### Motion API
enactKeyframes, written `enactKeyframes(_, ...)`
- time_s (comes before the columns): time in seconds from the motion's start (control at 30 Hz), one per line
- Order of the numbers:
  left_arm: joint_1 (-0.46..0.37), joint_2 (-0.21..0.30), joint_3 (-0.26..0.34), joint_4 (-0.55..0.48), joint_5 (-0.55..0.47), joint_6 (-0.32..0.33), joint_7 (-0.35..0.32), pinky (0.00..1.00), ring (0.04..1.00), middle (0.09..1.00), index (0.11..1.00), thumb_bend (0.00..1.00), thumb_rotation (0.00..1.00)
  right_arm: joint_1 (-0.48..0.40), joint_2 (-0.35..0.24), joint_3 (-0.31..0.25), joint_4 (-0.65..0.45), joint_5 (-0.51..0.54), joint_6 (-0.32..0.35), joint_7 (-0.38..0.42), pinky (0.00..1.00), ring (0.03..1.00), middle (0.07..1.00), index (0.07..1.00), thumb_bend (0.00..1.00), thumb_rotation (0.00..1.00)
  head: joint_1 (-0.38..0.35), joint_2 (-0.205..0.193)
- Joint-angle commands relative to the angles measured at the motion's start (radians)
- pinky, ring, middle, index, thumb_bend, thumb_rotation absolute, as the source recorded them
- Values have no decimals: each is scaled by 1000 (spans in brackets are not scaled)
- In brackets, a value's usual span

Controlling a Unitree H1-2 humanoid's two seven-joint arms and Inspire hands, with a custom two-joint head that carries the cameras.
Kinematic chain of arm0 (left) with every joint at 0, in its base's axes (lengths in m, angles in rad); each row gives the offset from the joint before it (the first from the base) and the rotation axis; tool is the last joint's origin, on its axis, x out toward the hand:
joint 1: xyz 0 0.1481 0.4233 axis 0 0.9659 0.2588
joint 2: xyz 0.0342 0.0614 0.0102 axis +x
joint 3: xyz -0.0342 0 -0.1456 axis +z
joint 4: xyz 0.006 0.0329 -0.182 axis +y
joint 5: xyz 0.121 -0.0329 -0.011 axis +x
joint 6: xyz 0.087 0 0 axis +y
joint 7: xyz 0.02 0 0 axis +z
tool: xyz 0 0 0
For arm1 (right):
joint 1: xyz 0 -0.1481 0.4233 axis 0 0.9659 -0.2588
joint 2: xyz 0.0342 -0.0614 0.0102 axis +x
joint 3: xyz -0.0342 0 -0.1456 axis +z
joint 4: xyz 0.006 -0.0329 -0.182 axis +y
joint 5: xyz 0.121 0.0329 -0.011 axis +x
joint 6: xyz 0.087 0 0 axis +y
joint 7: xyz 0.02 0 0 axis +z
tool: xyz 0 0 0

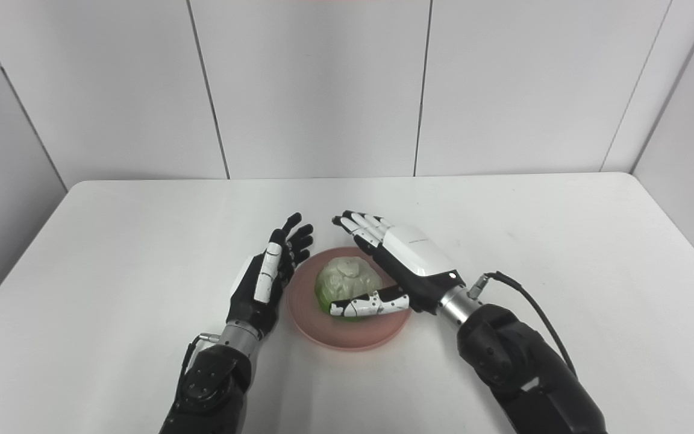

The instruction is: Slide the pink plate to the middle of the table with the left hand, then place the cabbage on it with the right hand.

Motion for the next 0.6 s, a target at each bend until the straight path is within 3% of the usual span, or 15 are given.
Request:
enactKeyframes(0.0,17,2,-6,33,-1,-14,-4,959,936,923,932,738,1000,-29,-6,-24,-45,-5,-30,-21,1000,1000,1000,973,775,829,0,-2)
enactKeyframes(0.17,14,6,-1,38,-12,-25,-12,968,941,928,936,734,1000,-4,-2,-52,-61,4,-27,-29,1000,1000,1000,969,772,813,-3,-1)
enactKeyframes(0.3,18,17,1,29,-12,-26,-19,978,937,926,934,741,1000,65,36,-120,-46,82,-18,-72,958,1000,1000,987,769,774,-5,-1)
enactKeyframes(0.43,38,32,0,-10,-7,-1,-19,996,967,941,947,762,1000,144,116,-211,-21,242,20,-86,923,1000,1000,1000,780,843,-3,-1)
enactKeyframes(0.5,51,41,-3,-32,1,5,-17,1000,992,958,961,773,1000,181,156,-244,-20,308,46,-84,980,1000,1000,1000,748,962,1,-1)
enactKeyframes(0.57,63,47,-6,-51,1,10,-17,1000,997,963,965,776,1000,202,194,-273,-15,388,63,-73,992,1000,1000,1000,740,985,5,-1)
